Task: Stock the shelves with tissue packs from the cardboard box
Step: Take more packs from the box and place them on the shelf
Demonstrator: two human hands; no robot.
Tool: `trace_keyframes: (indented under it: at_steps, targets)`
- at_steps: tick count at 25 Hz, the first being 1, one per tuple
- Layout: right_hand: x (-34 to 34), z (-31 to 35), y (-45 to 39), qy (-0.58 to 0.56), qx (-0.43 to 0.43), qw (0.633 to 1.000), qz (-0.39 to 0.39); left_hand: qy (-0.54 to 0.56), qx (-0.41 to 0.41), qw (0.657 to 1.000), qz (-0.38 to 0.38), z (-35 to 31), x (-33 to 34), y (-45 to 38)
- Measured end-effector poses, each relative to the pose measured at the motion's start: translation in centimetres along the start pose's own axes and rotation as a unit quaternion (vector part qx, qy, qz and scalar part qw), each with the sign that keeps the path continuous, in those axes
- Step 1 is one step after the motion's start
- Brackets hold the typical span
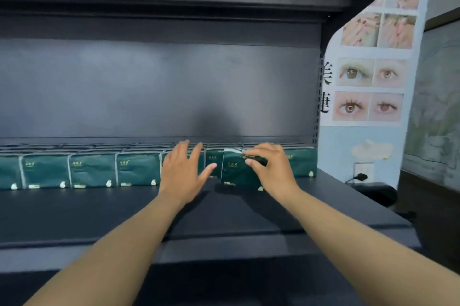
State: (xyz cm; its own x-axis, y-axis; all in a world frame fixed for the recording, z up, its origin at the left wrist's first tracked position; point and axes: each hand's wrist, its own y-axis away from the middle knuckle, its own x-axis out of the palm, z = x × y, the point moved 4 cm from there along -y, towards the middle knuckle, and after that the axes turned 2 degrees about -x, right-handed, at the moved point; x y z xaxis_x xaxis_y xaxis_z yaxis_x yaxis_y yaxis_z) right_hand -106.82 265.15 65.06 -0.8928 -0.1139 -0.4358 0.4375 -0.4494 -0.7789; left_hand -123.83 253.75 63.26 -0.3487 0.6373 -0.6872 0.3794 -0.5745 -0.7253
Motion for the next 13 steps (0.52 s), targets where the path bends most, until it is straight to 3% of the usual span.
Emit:
trace_keyframes:
  at_steps: [7,13]
  targets:
    - [9.8,-6.4,-6.2,0.066,-0.058,0.992,0.087,-0.039,-0.022,0.999,-0.002,3.9,8.8,-6.1]
    - [11.2,-7.1,-5.6,0.179,-0.135,0.967,0.121,-0.058,-0.007,0.997,-0.042,4.0,9.5,-6.3]
